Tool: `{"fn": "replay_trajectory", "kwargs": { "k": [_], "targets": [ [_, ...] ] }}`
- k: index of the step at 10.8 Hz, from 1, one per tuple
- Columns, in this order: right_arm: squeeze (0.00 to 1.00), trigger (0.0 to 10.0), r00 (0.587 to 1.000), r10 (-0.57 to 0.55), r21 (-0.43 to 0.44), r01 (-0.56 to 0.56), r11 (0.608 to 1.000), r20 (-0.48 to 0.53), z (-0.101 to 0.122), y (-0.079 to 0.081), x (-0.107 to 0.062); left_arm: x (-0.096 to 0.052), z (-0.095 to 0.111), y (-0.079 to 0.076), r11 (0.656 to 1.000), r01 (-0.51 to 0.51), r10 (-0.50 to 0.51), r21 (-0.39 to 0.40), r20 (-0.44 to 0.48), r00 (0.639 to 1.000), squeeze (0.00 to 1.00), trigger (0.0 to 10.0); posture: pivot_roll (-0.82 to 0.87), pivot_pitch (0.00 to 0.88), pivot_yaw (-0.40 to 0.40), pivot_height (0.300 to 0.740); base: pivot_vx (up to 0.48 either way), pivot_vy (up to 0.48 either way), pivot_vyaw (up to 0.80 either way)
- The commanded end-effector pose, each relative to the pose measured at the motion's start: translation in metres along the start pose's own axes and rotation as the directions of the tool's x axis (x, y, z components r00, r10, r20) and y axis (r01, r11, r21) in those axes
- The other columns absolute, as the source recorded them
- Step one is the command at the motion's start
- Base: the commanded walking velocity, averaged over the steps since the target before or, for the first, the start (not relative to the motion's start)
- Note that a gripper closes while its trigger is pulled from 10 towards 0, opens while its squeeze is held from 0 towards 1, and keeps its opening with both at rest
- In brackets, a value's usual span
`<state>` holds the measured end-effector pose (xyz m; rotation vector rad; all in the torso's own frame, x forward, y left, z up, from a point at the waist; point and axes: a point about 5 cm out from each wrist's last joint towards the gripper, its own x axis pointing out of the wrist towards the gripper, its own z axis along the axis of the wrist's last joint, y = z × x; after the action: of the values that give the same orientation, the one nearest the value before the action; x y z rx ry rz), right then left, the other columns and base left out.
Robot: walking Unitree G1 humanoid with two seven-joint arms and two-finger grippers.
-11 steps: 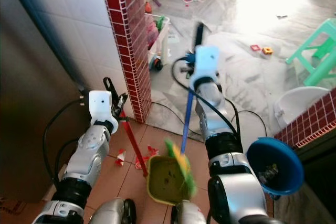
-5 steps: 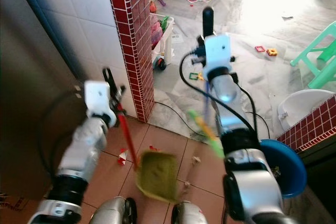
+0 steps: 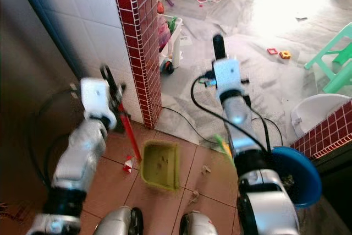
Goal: Sweep floor
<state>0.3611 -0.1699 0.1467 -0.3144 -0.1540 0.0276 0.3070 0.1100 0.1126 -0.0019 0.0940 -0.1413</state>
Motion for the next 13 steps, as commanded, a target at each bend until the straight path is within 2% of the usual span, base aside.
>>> {"fn": "replay_trajectory", "kwargs": {
  "k": [1, 3, 4, 6, 7, 8, 10, 11, 13],
  "targets": [
    [0.00, 10.0, 0.999, -0.031, 0.022, 0.031, 0.999, -0.029, -0.002, -0.003, 0.000, -0.003, -0.021, -0.009, 0.999, 0.046, -0.045, 0.012, -0.099, 0.994, 0.00, 10.0, -0.05, 0.080, 0.010, 0.740, 0.000, 0.000, 0.00],
    [0.00, 10.0, 0.995, -0.063, 0.043, 0.066, 0.997, -0.076, -0.008, -0.005, 0.000, -0.004, -0.046, -0.015, 0.996, 0.077, -0.067, 0.038, -0.226, 0.972, 0.00, 10.0, -0.06, 0.079, 0.013, 0.740, 0.000, 0.000, 0.00],
    [0.00, 10.0, 0.993, -0.065, 0.057, 0.071, 0.996, -0.098, -0.010, -0.005, -0.001, -0.002, -0.054, -0.014, 0.994, 0.082, -0.061, 0.074, -0.252, 0.966, 0.00, 10.0, -0.06, 0.079, 0.015, 0.740, 0.000, 0.000, 0.00],
    [0.00, 10.0, 0.978, -0.042, 0.188, 0.081, 0.979, -0.203, -0.020, 0.002, -0.004, 0.004, -0.059, -0.014, 0.987, 0.097, -0.061, 0.131, -0.258, 0.964, 0.00, 10.0, -0.07, 0.079, 0.016, 0.740, 0.000, 0.000, 0.00],
    [0.00, 10.0, 0.961, -0.010, 0.294, 0.094, 0.951, -0.275, -0.024, 0.011, -0.005, 0.007, -0.060, -0.013, 0.978, 0.095, -0.048, 0.184, -0.246, 0.968, 0.00, 10.0, -0.07, 0.077, 0.016, 0.740, 0.000, 0.000, 0.00],
    [0.00, 10.0, 0.955, 0.000, 0.328, 0.102, 0.939, -0.297, -0.024, 0.016, -0.005, 0.010, -0.053, -0.011, 0.946, 0.087, -0.035, 0.313, -0.168, 0.985, 0.00, 10.0, -0.07, 0.075, 0.015, 0.740, 0.000, 0.000, 0.00],
    [0.00, 10.0, 0.953, 0.012, 0.319, 0.090, 0.943, -0.303, -0.024, 0.017, -0.007, 0.012, -0.052, -0.017, 0.926, 0.118, -0.083, 0.359, -0.111, 0.990, 0.00, 10.0, -0.08, 0.073, 0.014, 0.740, 0.000, 0.000, 0.00],
    [0.00, 10.0, 0.950, 0.014, 0.316, 0.089, 0.945, -0.311, -0.024, 0.016, -0.008, 0.013, -0.054, -0.015, 0.931, 0.113, -0.076, 0.347, -0.116, 0.990, 0.00, 10.0, -0.08, 0.072, 0.015, 0.740, 0.000, 0.000, 0.00],
    [0.00, 10.0, 0.948, 0.005, 0.303, 0.097, 0.948, -0.320, -0.025, 0.014, -0.008, 0.019, -0.046, -0.012, 0.907, 0.106, -0.088, 0.407, -0.064, 0.994, 0.00, 10.0, -0.08, 0.070, 0.015, 0.740, 0.000, 0.000, 0.00]
  ]
}}
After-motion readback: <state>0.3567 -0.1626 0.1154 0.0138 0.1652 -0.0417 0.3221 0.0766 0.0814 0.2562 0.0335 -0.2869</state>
